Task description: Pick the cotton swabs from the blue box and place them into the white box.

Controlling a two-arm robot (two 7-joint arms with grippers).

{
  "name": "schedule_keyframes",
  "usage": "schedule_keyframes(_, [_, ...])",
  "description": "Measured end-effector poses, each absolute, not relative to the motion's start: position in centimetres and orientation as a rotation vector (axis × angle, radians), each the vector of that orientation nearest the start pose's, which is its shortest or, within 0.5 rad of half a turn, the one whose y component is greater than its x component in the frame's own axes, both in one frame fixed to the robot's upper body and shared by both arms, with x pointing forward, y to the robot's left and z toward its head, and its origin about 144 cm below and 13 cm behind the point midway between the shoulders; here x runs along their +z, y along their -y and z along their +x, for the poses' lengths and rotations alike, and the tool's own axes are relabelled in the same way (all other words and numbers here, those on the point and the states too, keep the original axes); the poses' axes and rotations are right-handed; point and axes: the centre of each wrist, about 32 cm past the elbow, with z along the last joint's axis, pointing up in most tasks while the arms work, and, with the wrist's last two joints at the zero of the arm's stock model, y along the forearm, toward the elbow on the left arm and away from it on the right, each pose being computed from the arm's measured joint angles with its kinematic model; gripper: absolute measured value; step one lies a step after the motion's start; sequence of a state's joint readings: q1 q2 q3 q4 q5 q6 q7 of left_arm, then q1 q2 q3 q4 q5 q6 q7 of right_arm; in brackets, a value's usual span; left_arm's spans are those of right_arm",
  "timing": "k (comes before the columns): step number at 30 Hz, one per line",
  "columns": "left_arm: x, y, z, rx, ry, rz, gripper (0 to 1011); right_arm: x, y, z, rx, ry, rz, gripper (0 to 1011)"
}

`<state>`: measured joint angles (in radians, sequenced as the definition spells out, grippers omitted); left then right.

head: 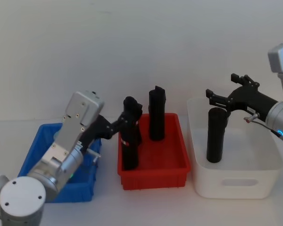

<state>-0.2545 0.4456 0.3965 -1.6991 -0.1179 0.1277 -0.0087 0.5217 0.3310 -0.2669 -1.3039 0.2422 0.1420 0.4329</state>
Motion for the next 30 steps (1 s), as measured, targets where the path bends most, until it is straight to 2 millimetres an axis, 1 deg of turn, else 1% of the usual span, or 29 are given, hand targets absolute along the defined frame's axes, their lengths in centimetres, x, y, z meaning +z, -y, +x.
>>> schedule_keyframes(5, [125.1, -24.6, 49.9, 1.224, 0.394, 0.259, 1004, 125.4, 27.3, 58.9, -1.005, 0.139, -0.125, 1002])
schedule_keyframes(8, [125.5, -25.4, 50.0, 1.235, 0.388, 0.293, 1004, 125.4, 27.3, 58.9, -1.005, 0.139, -0.124, 1002])
schedule_keyframes(12, [126.0, -27.1, 50.4, 1.254, 0.37, 0.358, 1004, 125.4, 27.3, 58.9, -1.004, 0.138, -0.123, 1002])
schedule_keyframes(20, [125.5, -29.4, 51.2, 1.264, 0.312, 0.445, 1004, 125.3, 27.3, 58.9, -1.003, 0.138, -0.122, 1002])
schedule_keyframes(30, [124.4, -30.9, 52.3, 1.246, 0.25, 0.496, 1004, 125.3, 27.3, 58.9, -1.004, 0.137, -0.122, 1002])
